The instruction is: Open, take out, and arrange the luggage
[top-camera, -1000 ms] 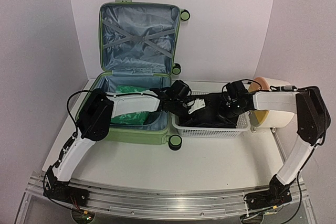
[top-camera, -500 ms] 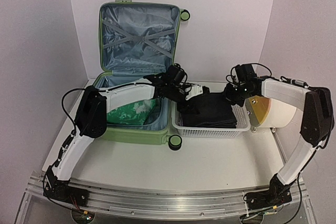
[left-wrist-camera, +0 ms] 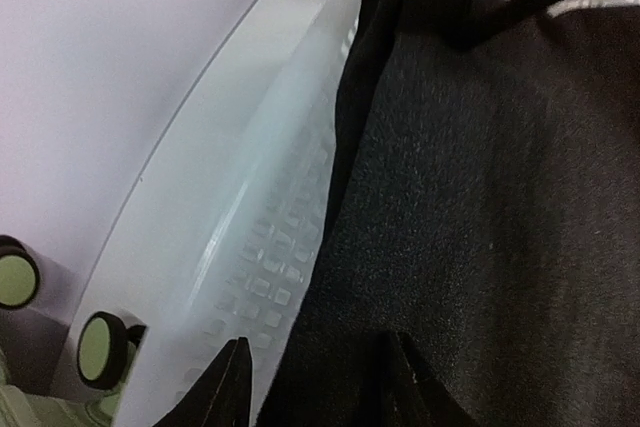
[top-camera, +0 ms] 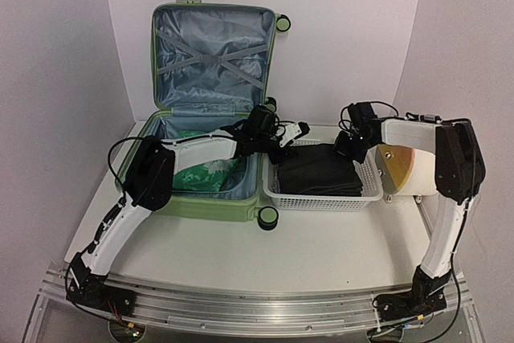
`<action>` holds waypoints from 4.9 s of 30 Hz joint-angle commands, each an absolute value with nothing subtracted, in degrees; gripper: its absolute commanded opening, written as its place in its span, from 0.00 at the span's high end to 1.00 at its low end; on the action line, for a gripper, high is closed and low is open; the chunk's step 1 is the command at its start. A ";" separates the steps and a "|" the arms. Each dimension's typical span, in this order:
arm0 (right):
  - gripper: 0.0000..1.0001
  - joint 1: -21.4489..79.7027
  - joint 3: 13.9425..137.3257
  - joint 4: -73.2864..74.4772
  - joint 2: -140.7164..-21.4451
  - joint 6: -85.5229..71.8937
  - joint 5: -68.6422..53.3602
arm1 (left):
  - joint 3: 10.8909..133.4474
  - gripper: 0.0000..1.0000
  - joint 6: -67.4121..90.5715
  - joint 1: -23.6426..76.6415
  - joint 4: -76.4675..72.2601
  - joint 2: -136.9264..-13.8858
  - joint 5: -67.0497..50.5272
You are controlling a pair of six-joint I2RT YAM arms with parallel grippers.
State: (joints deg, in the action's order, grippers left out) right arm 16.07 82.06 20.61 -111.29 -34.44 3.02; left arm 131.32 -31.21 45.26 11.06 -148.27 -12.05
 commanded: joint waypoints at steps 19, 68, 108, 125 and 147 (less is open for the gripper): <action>0.40 35.99 117.01 18.83 -121.69 -36.00 5.88 | 132.92 0.14 -16.55 29.95 38.97 -123.53 -21.65; 0.77 46.79 142.69 -8.98 -165.53 -48.33 1.59 | 102.14 0.84 -0.53 8.27 31.52 -128.33 -38.19; 1.00 48.01 99.36 -27.09 -120.94 -54.61 23.57 | 138.92 1.00 -19.75 25.16 28.97 -129.89 -13.35; 1.00 48.05 46.59 -29.97 -92.13 -81.55 41.63 | 141.95 1.00 -34.12 48.64 -4.51 -146.46 -2.12; 0.98 48.20 41.38 -24.08 -85.98 -95.08 29.56 | 140.00 1.00 -38.90 53.34 -6.25 -148.97 -1.37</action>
